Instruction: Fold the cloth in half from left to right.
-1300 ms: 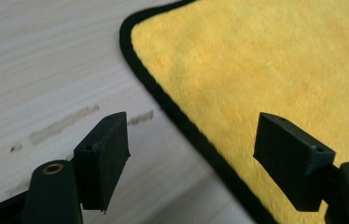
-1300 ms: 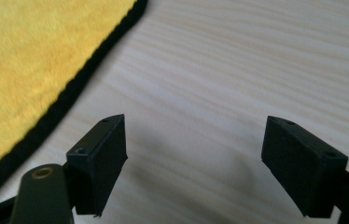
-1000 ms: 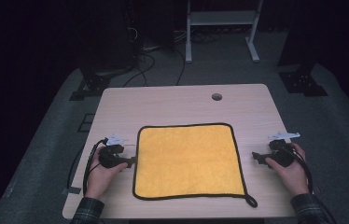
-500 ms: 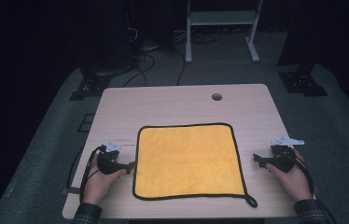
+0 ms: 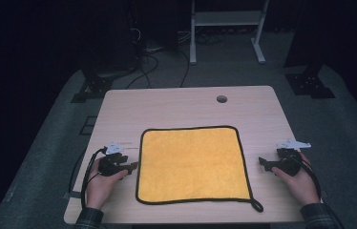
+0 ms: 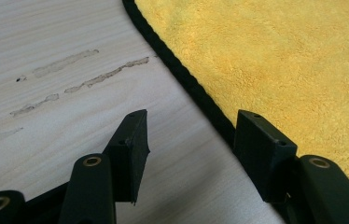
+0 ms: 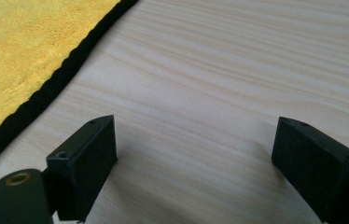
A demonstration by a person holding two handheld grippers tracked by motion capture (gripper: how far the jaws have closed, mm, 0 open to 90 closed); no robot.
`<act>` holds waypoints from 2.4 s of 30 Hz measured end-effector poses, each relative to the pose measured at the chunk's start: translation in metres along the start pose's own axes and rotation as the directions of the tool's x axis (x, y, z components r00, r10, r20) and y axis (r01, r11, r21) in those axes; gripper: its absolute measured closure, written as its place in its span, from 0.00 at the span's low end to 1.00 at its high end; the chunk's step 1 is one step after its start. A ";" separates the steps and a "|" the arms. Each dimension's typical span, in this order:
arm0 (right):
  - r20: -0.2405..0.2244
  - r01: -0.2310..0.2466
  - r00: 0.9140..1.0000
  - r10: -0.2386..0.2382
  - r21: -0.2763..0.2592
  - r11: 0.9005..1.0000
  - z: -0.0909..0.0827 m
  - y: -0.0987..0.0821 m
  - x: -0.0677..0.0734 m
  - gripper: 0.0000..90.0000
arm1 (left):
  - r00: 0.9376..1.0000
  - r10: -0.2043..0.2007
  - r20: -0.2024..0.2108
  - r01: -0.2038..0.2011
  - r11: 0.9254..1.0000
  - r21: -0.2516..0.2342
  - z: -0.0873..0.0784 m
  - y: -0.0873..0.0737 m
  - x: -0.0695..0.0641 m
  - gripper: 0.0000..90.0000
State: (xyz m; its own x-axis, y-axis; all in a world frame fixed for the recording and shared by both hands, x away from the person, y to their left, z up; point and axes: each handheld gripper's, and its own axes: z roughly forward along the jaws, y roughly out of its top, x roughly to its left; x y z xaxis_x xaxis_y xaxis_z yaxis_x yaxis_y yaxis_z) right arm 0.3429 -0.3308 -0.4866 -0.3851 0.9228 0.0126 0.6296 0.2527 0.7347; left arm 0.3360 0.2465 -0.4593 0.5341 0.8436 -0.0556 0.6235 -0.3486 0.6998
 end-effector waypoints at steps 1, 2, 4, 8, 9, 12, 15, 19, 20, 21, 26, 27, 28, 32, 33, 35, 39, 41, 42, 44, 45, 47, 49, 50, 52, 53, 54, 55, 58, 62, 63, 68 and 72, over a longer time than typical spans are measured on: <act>-0.002 0.000 1.000 0.000 0.001 1.000 0.000 0.000 0.000 0.14 | 1.000 -0.001 0.003 0.001 1.000 -0.005 0.000 0.000 -0.001 0.49; -0.002 -0.001 1.000 0.001 0.000 1.000 0.000 0.000 0.000 0.14 | 1.000 -0.003 0.012 0.003 1.000 -0.016 0.000 0.001 -0.002 0.50; -0.005 0.003 1.000 -0.003 0.000 1.000 0.001 0.001 0.000 0.14 | 1.000 -0.010 0.016 0.010 1.000 -0.028 -0.001 0.003 -0.004 0.51; -0.009 0.006 1.000 -0.006 0.000 1.000 0.001 0.001 0.001 0.14 | 0.999 -0.021 0.027 0.022 0.999 -0.044 0.000 0.006 -0.008 0.52; -0.010 0.008 1.000 -0.008 0.000 1.000 0.001 0.001 0.001 0.14 | 0.999 -0.021 0.028 0.022 0.999 -0.043 0.001 0.006 -0.008 0.53; -0.011 0.009 1.000 -0.009 0.001 1.000 0.002 0.001 0.001 0.14 | 0.999 -0.026 0.042 0.028 0.999 -0.031 0.008 0.007 -0.013 0.52; -0.012 0.009 1.000 -0.009 0.001 1.000 0.002 0.001 0.001 0.14 | 0.999 -0.018 0.046 0.018 1.000 -0.009 0.015 0.007 -0.016 0.53; -0.012 0.009 1.000 -0.009 0.001 1.000 0.002 0.001 0.001 0.14 | 0.999 -0.004 0.045 0.004 1.000 0.009 0.023 0.008 -0.020 0.55; -0.012 0.009 1.000 -0.009 0.001 1.000 0.002 0.001 0.001 0.14 | 0.999 -0.017 0.044 0.016 1.000 0.002 0.024 0.008 -0.021 0.55; -0.012 0.009 1.000 -0.009 0.001 1.000 0.002 0.001 0.001 0.14 | 0.999 -0.017 0.041 0.017 1.000 0.002 0.024 0.009 -0.020 0.56; -0.012 0.012 1.000 -0.012 0.000 1.000 0.002 0.001 0.001 0.14 | 0.998 -0.052 0.027 0.052 0.999 -0.008 0.024 0.008 -0.018 0.59; -0.013 0.011 1.000 -0.011 0.000 1.000 0.002 0.001 0.001 0.14 | 0.998 -0.056 0.030 0.056 0.998 -0.010 0.024 0.008 -0.017 0.62; -0.013 0.011 1.000 -0.011 0.000 1.000 0.002 0.001 0.001 0.14 | 0.997 -0.067 0.033 0.068 0.998 -0.015 0.024 0.008 -0.018 0.63; -0.013 0.012 1.000 -0.012 0.000 1.000 0.002 0.001 0.001 0.14 | 0.996 -0.079 0.035 0.080 0.996 -0.040 0.027 0.007 -0.019 0.70; -0.013 0.011 1.000 -0.011 0.000 1.000 0.002 0.001 0.001 0.14 | 0.997 -0.076 0.033 0.077 0.996 -0.039 0.027 0.007 -0.020 0.72; -0.013 0.011 1.000 -0.011 0.000 1.000 0.002 0.001 0.001 0.14 | 0.998 -0.061 0.028 0.062 0.997 -0.038 0.027 0.007 -0.020 0.77; -0.012 0.011 1.000 -0.011 0.000 1.000 0.002 0.001 0.001 0.14 | 0.996 -0.084 0.039 0.086 0.996 -0.037 0.028 0.007 -0.019 0.90; -0.012 0.011 1.000 -0.011 0.000 1.000 0.002 0.001 0.001 0.14 | 0.993 -0.105 0.051 0.107 0.994 -0.034 0.029 0.008 -0.017 0.94; -0.013 0.011 1.000 -0.011 0.000 1.000 0.002 0.001 0.001 0.14 | 0.993 -0.107 0.054 0.109 0.994 -0.031 0.028 0.008 -0.017 0.94; -0.013 0.011 1.000 -0.011 0.000 1.000 0.002 0.001 0.001 0.14 | 0.992 -0.114 0.061 0.116 0.993 -0.028 0.028 0.009 -0.016 0.95; -0.013 0.011 1.000 -0.011 0.000 1.000 0.002 0.001 0.001 0.14 | 0.992 -0.108 0.067 0.110 0.994 -0.028 0.028 0.010 -0.016 0.95; -0.013 0.011 1.000 -0.011 0.000 1.000 0.002 0.001 0.001 0.14 | 0.991 -0.105 0.080 0.108 0.994 -0.029 0.028 0.011 -0.016 0.95; -0.013 0.011 1.000 -0.011 0.000 1.000 0.002 0.001 0.001 0.14 | 0.988 -0.106 0.110 0.112 0.992 -0.056 0.026 0.014 -0.017 0.95; -0.013 0.011 1.000 -0.011 0.001 1.000 0.002 0.001 0.001 0.14 | 0.987 -0.104 0.125 0.113 0.991 -0.067 0.024 0.016 -0.017 0.95; -0.013 0.012 1.000 -0.012 0.000 1.000 0.002 0.001 0.001 0.14 | 0.986 -0.085 0.145 0.099 0.991 -0.092 0.021 0.021 -0.020 0.95; -0.013 0.012 1.000 -0.012 0.000 1.000 0.002 0.001 0.001 0.14 | 0.985 -0.081 0.152 0.098 0.990 -0.106 0.020 0.024 -0.021 0.95; -0.013 0.012 1.000 -0.012 0.001 1.000 0.002 0.001 0.001 0.14 | 0.984 -0.074 0.162 0.094 0.989 -0.113 0.019 0.027 -0.023 0.95; -0.013 0.012 1.000 -0.012 0.000 1.000 0.002 0.001 0.001 0.14 | 0.984 -0.065 0.166 0.086 0.989 -0.119 0.018 0.029 -0.024 0.95; -0.013 0.012 1.000 -0.012 0.000 1.000 0.002 0.002 0.001 0.14 | 0.979 -0.050 0.196 0.079 0.987 -0.143 0.017 0.039 -0.032 0.95; -0.014 0.012 1.000 -0.012 0.002 1.000 0.002 0.002 0.002 0.14 | 0.973 -0.023 0.230 0.062 0.984 -0.164 0.018 0.050 -0.043 0.95; -0.015 0.013 1.000 -0.013 0.002 1.000 0.002 0.002 0.002 0.14 | 0.971 -0.022 0.240 0.063 0.984 -0.164 0.019 0.053 -0.046 0.95; -0.015 0.012 1.000 -0.012 0.001 1.000 0.002 0.002 0.002 0.14 | 0.956 0.009 0.293 0.043 0.984 -0.171 0.030 0.069 -0.065 0.95; -0.016 0.013 1.000 -0.013 0.002 1.000 0.002 0.002 0.002 0.14 | 0.946 0.027 0.322 0.030 0.985 -0.169 0.039 0.079 -0.078 0.95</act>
State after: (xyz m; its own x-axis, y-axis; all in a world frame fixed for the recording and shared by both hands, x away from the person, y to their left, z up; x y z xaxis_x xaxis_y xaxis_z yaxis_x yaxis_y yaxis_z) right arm 0.3448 -0.3283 -0.4865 -0.4042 0.9146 0.0139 0.6255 0.2653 0.7337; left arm 0.3664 0.1375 -0.4272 0.7060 0.6573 -0.2635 0.5339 -0.2496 0.8079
